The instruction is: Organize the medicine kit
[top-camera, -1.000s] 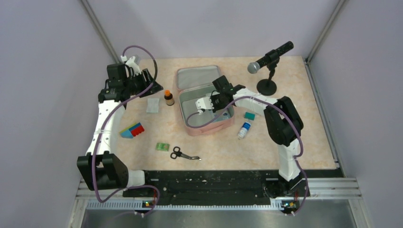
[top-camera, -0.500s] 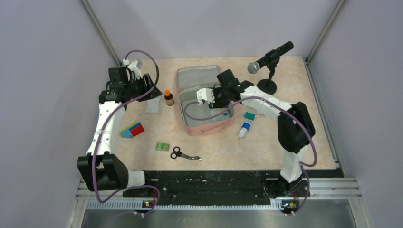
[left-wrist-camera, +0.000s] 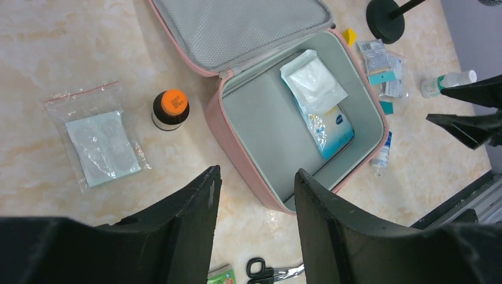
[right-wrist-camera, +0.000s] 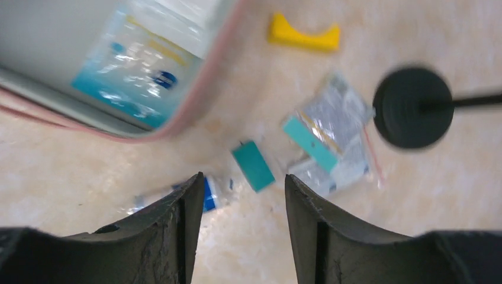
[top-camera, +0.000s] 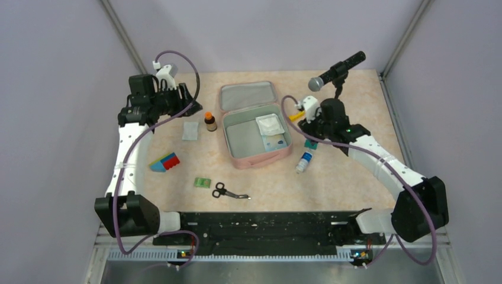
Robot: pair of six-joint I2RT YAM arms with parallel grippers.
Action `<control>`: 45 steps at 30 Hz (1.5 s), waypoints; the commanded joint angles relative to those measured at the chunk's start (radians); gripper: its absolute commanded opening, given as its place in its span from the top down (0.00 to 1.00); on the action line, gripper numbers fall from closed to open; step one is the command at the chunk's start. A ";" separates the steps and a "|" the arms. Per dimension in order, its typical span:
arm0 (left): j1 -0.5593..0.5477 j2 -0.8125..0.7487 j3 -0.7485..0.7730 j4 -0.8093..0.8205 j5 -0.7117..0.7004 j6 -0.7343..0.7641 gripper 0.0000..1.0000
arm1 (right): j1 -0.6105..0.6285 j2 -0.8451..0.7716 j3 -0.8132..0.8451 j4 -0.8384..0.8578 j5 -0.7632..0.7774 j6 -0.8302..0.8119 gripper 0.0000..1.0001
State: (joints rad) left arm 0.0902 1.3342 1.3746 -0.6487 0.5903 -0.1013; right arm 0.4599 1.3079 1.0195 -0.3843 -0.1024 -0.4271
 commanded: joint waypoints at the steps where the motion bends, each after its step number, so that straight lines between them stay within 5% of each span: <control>1: 0.002 0.021 0.032 0.026 0.037 0.000 0.47 | -0.129 -0.052 -0.072 0.049 0.144 0.322 0.50; 9: 0.002 0.030 0.004 0.014 0.029 -0.012 0.48 | -0.168 -0.007 -0.154 0.118 0.318 0.381 0.56; 13: 0.002 0.024 -0.003 0.018 0.028 -0.017 0.48 | -0.205 0.047 -0.145 0.117 0.338 0.434 0.51; 23: 0.002 -0.002 -0.022 0.025 0.011 -0.007 0.48 | -0.293 0.189 -0.103 0.113 0.245 0.547 0.36; 35: 0.002 -0.021 -0.037 0.042 -0.004 0.001 0.48 | -0.320 0.334 -0.081 0.196 0.229 0.513 0.42; 38: 0.002 -0.032 -0.049 0.049 -0.007 0.000 0.48 | -0.330 0.366 -0.069 0.213 0.216 0.509 0.49; 45: 0.002 -0.036 -0.053 0.050 0.007 -0.005 0.48 | -0.334 0.308 -0.077 0.166 0.198 0.522 0.93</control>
State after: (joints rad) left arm 0.0902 1.3319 1.3239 -0.6411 0.5858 -0.1089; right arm 0.1387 1.6787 0.9237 -0.1989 0.1078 0.0826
